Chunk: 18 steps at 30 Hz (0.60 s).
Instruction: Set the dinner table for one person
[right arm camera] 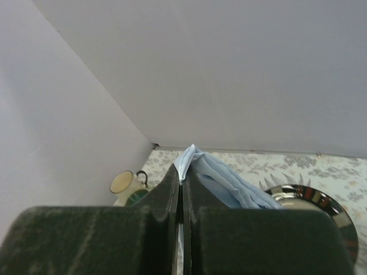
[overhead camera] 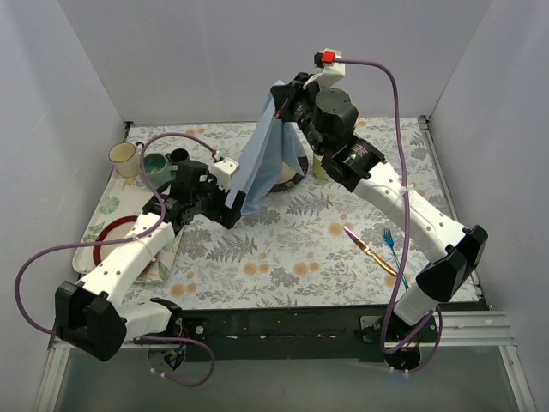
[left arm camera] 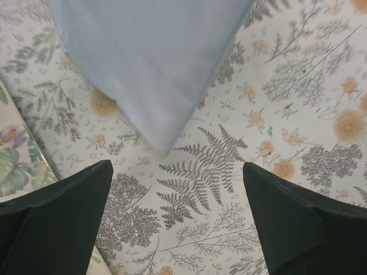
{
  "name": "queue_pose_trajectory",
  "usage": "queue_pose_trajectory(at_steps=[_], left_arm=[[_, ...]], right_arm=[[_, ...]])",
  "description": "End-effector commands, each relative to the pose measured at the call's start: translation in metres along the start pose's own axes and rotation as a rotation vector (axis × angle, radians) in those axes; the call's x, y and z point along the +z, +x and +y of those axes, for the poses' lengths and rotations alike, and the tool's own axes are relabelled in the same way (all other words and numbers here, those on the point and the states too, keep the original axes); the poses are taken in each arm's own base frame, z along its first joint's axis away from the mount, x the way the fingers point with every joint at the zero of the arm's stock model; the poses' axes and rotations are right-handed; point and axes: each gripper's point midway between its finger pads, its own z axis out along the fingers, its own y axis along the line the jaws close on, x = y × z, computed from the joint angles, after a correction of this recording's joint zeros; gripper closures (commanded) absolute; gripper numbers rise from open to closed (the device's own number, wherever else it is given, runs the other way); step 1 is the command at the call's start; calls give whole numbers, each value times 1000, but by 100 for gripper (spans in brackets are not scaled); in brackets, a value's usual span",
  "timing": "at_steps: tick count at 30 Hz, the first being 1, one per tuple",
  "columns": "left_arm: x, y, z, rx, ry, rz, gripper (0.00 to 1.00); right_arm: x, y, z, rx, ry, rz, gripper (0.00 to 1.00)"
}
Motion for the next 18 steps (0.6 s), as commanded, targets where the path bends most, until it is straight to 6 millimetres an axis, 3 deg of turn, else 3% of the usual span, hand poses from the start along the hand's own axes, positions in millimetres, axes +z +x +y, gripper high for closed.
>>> queue_pose_trajectory(at_steps=[1, 5, 9, 11, 16, 18], left_arm=[[25, 2, 11, 65, -35, -50, 2], [49, 3, 6, 98, -6, -53, 2], [71, 20, -22, 209, 60, -25, 2], [82, 41, -21, 265, 42, 18, 2], [103, 59, 5, 353, -99, 39, 2], [109, 71, 7, 370, -95, 63, 7]], right_arm=[[-4, -7, -16, 45, 30, -39, 99], [-1, 5, -30, 62, 49, -14, 99], [2, 5, -43, 61, 79, -12, 99], [1, 6, -49, 61, 90, -13, 99], [-4, 3, -59, 63, 103, -24, 99], [-5, 3, -62, 62, 107, -21, 99]])
